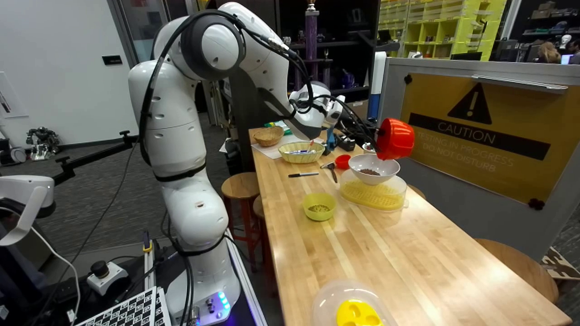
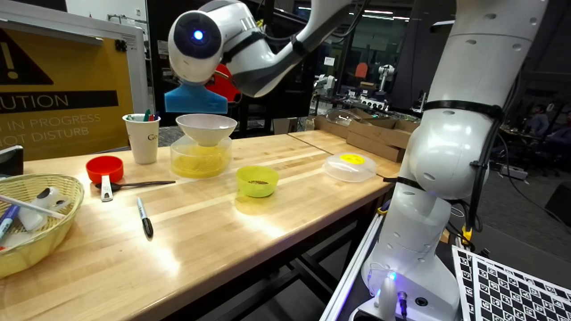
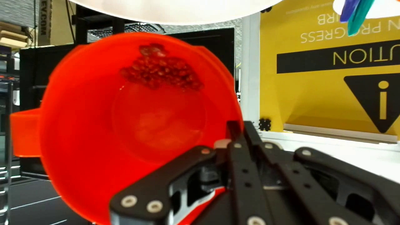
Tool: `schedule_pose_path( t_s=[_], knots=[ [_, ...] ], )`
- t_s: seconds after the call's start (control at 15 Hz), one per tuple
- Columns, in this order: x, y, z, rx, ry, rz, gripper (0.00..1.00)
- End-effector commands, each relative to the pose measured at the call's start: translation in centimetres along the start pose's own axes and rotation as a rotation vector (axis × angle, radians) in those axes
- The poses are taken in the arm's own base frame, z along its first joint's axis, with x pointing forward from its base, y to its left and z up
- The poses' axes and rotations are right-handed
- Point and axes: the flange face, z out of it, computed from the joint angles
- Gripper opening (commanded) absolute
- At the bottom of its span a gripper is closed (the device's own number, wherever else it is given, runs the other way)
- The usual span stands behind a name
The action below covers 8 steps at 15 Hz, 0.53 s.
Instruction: Pour the contents of the orange bowl into the white bowl on the left
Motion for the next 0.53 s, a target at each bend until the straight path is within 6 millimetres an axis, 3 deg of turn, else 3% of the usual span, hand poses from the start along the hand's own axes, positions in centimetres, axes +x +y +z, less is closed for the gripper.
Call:
schedule_pose_path(
  t_s=[0.0,0.47],
  knots=[
    [-1.5,0.4,-1.4,-0.038,0.089,0.049,0.01],
    [-2.3,0.5,-2.7,-0.109,0.198,0.101,0.01]
  ],
)
